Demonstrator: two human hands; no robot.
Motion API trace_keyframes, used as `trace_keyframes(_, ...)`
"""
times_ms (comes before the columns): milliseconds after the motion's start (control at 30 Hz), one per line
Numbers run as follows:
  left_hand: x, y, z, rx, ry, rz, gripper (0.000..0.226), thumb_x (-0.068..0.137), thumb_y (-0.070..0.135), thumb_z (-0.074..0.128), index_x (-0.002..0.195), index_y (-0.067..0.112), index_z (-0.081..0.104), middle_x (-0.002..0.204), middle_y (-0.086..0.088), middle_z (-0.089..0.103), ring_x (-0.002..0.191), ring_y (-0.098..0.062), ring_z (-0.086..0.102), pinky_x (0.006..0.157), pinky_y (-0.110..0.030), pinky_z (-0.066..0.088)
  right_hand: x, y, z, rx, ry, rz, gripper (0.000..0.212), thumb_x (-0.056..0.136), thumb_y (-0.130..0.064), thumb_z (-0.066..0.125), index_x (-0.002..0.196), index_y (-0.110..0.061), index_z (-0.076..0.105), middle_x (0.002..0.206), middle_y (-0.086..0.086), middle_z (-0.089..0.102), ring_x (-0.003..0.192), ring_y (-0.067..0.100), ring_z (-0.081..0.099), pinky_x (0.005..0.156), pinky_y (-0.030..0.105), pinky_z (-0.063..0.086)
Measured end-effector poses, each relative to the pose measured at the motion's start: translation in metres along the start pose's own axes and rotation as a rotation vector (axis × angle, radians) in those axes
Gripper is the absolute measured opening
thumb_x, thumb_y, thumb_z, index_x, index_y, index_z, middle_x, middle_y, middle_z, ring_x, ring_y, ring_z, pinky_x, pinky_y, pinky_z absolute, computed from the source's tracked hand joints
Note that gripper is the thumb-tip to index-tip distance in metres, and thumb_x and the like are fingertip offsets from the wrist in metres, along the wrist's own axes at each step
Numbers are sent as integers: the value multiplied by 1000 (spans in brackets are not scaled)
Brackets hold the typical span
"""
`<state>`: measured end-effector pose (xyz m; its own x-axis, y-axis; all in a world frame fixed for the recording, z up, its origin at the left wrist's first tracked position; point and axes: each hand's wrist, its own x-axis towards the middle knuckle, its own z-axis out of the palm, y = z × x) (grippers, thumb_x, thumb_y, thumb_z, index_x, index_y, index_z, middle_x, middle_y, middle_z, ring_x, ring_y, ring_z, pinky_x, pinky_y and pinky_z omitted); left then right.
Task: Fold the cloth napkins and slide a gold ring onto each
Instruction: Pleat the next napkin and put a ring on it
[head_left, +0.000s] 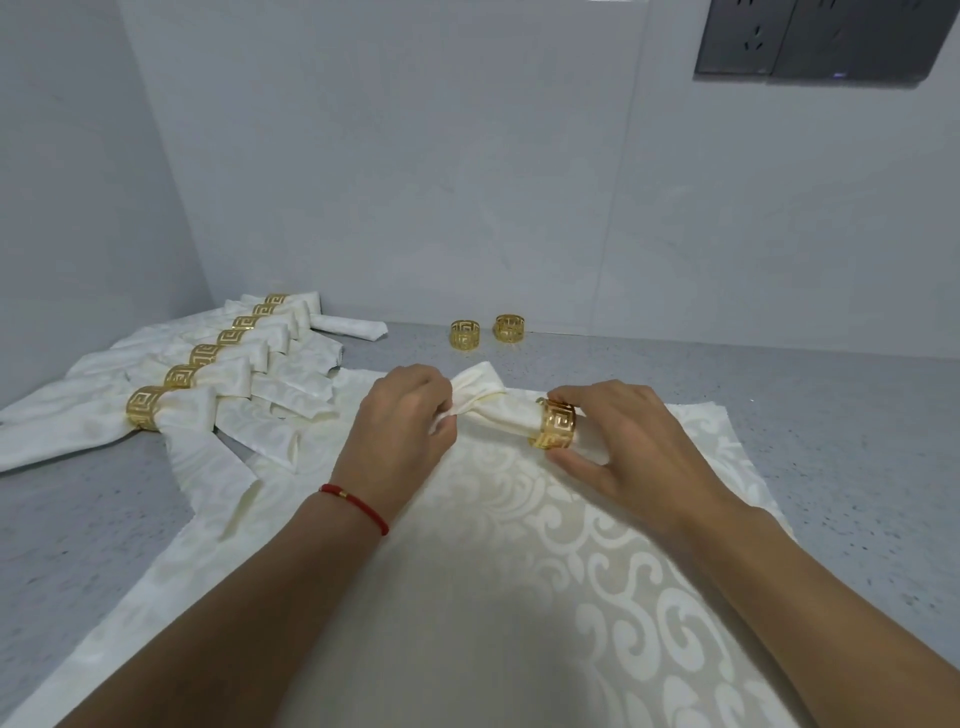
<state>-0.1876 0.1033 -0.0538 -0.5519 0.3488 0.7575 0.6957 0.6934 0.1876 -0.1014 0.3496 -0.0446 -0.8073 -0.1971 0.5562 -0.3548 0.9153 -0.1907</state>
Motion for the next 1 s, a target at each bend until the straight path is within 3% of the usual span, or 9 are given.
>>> trace_keyframes(200,-2,26,7,41,-6,115,27,59,-2,74,68,11,52,71,0,52,66,-21,49,63,-25,33,-1,-14,5,-42,13,16,44,94,-56,60,122,-23,66,95,-10,69,91,10,57,91,28,39)
trace_keyframes(333,-4,30,10,-15,-15,118,30,56,-4,74,67,10,51,70,0,51,67,-18,45,62,-22,27,-1,-10,6,65,14,116,41,94,-52,64,126,-27,64,99,-12,66,93,12,56,87,28,39)
trace_keyframes(500,-9,28,6,-126,-96,143,26,62,-3,76,70,9,55,78,2,59,73,-14,50,63,-22,40,-2,-1,8,211,-22,84,41,92,-40,74,129,-24,64,113,-18,68,104,6,60,96,32,47)
trace_keyframes(633,-9,27,2,-187,-148,144,28,61,0,78,68,11,54,114,0,71,80,-14,58,67,-24,46,-3,0,7,221,1,64,46,91,-33,76,133,-22,62,120,-16,65,111,6,58,97,24,43)
trace_keyframes(733,-10,29,0,-221,-143,174,27,57,0,77,67,10,55,102,17,64,74,-9,52,60,-22,43,-4,-1,7,219,14,51,47,90,-32,78,133,-23,62,118,-23,59,109,-1,54,95,15,37)
trace_keyframes(833,-8,29,-1,-247,-147,192,22,59,4,74,69,11,56,108,15,69,77,-12,56,63,-26,47,-3,0,7,268,29,70,48,88,-30,81,132,-26,63,118,-28,59,109,-6,55,96,6,36)
trace_keyframes(1000,-9,33,-6,-347,-210,116,15,63,16,72,68,16,57,104,33,60,87,-13,67,70,-32,53,0,4,1,549,-42,181,47,78,-16,89,121,-27,71,115,-22,72,111,-3,66,102,17,48)
